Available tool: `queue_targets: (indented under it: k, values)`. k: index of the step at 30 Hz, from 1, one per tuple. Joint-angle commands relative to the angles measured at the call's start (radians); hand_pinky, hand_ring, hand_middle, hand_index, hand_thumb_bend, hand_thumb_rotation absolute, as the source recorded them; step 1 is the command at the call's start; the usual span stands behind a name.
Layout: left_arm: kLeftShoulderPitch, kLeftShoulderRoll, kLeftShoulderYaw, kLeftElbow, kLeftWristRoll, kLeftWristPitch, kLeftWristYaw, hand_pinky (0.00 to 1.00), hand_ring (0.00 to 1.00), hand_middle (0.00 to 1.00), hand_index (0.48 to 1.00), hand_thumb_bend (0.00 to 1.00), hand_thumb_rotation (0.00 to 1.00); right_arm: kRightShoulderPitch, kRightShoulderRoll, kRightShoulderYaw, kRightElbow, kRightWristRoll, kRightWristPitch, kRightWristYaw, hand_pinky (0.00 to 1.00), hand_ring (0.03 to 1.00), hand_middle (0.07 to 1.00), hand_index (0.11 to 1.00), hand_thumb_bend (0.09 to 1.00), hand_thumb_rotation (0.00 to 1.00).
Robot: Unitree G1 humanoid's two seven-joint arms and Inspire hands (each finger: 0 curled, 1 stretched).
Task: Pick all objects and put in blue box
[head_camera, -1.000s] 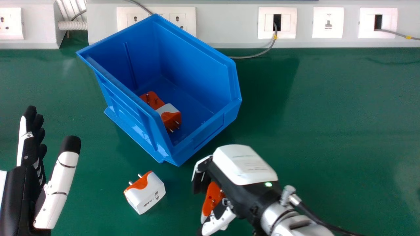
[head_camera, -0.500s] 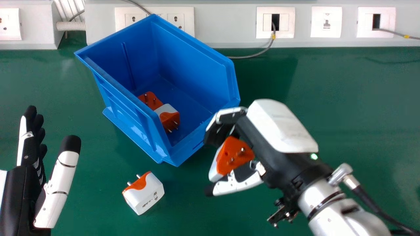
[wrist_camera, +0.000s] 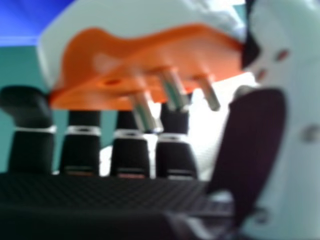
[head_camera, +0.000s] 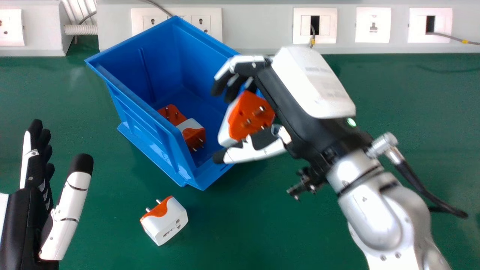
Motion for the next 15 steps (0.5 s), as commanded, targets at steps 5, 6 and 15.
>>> queue_targets:
  k: [5, 6, 15]
  values:
    - [-0.005, 0.009, 0.007, -0.007, 0.001, -0.024, 0.001, 1.00, 1.00, 1.00, 1.000, 0.61, 0.82, -0.222, 0.059, 0.006, 0.246, 0.005, -0.064, -0.124, 0.30, 0.423, 0.515, 0.569, 0.484, 0.00]
    - [-0.004, 0.009, 0.007, -0.006, 0.002, -0.026, 0.001, 1.00, 1.00, 1.00, 1.000, 0.61, 0.82, -0.266, 0.073, 0.011, 0.315, 0.006, -0.069, -0.143, 0.30, 0.421, 0.514, 0.569, 0.484, 0.00]
    - [0.010, 0.005, 0.014, -0.015, 0.003, -0.022, 0.008, 1.00, 1.00, 1.00, 1.000, 0.61, 0.83, -0.546, 0.150, 0.054, 0.782, 0.000, -0.087, -0.271, 0.30, 0.422, 0.522, 0.553, 0.485, 0.00]
